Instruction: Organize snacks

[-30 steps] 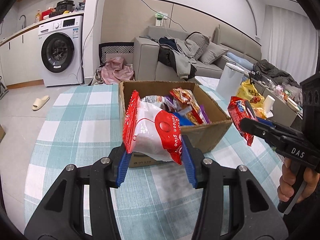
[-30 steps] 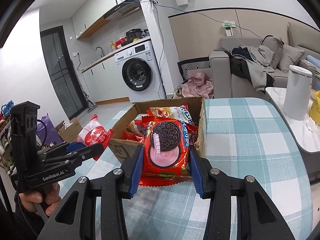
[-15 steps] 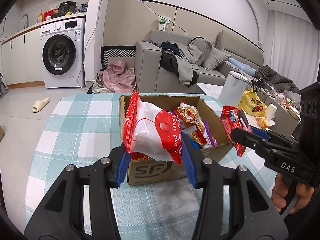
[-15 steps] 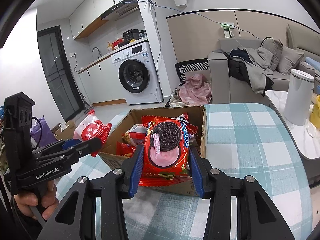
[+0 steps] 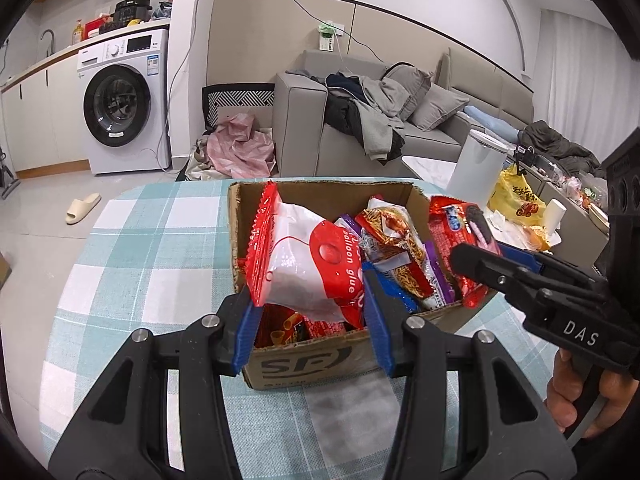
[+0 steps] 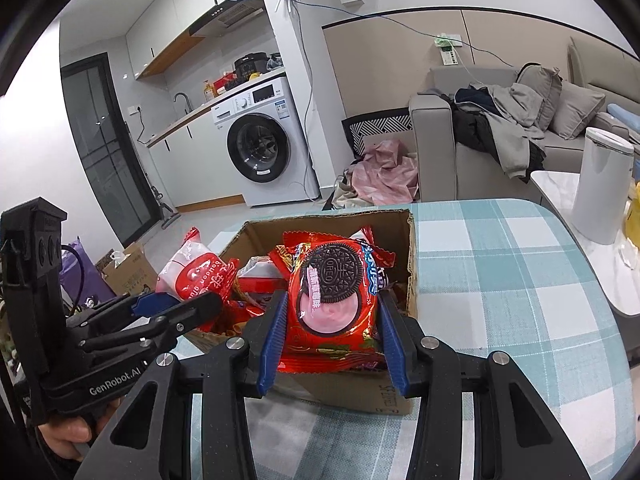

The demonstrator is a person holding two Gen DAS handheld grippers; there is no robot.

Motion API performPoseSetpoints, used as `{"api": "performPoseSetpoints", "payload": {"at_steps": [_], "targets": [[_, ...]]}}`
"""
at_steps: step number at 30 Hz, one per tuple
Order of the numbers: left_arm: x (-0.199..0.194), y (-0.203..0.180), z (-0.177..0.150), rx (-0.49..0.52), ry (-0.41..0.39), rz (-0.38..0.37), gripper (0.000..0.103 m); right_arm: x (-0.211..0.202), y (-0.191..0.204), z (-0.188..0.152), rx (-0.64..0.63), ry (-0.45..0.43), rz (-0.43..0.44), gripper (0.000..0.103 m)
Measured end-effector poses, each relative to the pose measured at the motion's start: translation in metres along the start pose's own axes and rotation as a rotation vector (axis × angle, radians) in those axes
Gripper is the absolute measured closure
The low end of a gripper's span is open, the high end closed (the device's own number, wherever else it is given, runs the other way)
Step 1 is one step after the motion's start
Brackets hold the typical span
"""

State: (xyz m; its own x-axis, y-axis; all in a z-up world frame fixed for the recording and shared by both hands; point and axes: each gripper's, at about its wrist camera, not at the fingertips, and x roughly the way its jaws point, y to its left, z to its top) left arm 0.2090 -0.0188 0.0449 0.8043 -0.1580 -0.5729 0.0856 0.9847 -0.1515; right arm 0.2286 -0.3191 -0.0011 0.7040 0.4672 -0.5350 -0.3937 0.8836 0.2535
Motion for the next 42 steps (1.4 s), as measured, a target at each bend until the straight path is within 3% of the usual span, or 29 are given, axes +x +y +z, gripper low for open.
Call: {"api": "performPoseSetpoints", "payload": {"at_steps": [19, 26, 29, 33, 35, 42], "targets": [[0.03, -0.001, -0.006, 0.023, 0.03, 0.018, 0.057, 0.026, -0.002, -0.003, -0.028, 0.035, -0.039, 0.056], [0.021, -0.001, -0.006, 0.041, 0.022, 0.021, 0.036, 0.013, -0.002, -0.004, -0.057, -0.009, -0.026, 0.028], [0.011, 0.001, -0.007, 0.04, 0.004, 0.039, 0.017, 0.004, -0.005, -0.004, -0.061, -0.027, -0.021, 0.015], [-0.005, 0.01, -0.007, 0.016, -0.016, 0.043, 0.003, -0.009, -0.011, -0.003, -0.041, -0.05, -0.008, 0.008], [-0.012, 0.013, -0.009, 0.01, -0.03, 0.054, 0.001, -0.013, -0.014, -0.004, -0.031, -0.052, -0.007, 0.002], [-0.041, 0.023, -0.018, 0.009, -0.073, 0.052, 0.001, -0.028, -0.014, -0.01, -0.029, -0.079, 0.001, 0.001]]}}
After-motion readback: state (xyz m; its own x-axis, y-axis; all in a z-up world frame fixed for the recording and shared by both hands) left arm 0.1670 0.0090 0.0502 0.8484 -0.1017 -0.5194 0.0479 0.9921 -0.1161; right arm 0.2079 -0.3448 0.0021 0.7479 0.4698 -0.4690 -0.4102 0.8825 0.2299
